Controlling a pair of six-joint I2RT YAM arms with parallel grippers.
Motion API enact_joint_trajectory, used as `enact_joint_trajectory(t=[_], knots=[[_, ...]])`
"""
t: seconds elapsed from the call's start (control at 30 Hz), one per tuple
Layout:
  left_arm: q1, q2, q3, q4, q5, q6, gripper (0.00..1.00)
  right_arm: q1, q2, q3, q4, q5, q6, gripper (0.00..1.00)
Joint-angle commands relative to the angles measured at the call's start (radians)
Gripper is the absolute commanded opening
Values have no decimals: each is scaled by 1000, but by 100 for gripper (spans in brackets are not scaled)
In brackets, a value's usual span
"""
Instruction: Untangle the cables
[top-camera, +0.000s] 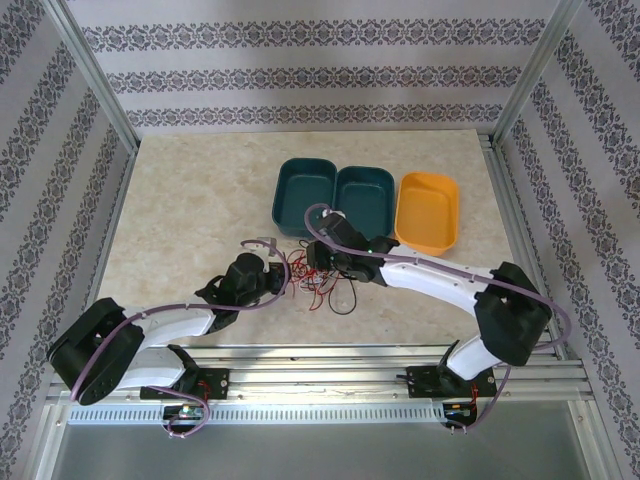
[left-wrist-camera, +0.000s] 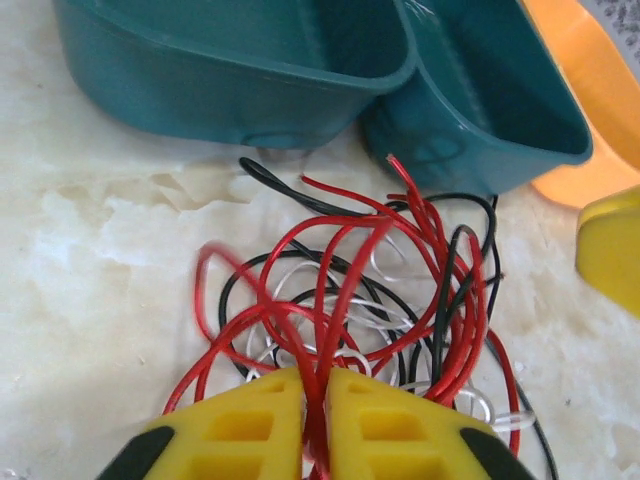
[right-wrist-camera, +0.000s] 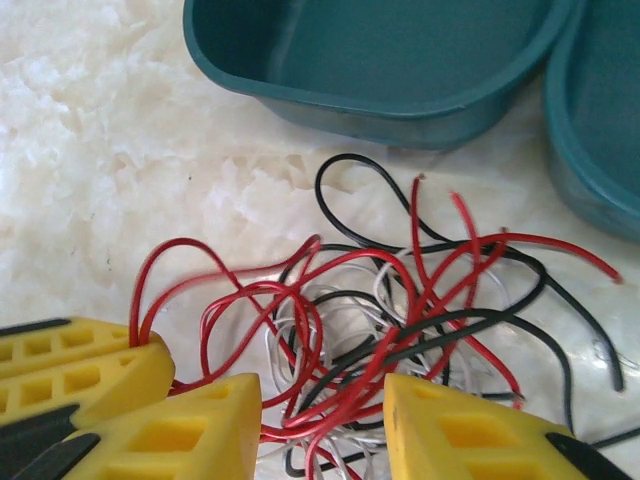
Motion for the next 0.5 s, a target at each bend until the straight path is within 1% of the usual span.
enact_joint_trajectory(t=[0.0,0.1,0.2,0.33,0.47], knots=[[25,-2,25,52,32,17,0,11,28,59,4,-35,-7,36],[29,-41,36,47,83,101,0,-1,31,79,-6,-63,-44,35],[30,-102,47,35,128,221,0,-25,2,62,32,-129,-85,35],[31,-182,77,-27,170,389,0,-34,-68,30,61,-164,-233,34],[42,-222,85,-53,249,524,0,-47,-153,-58,133,-175,-345,34]])
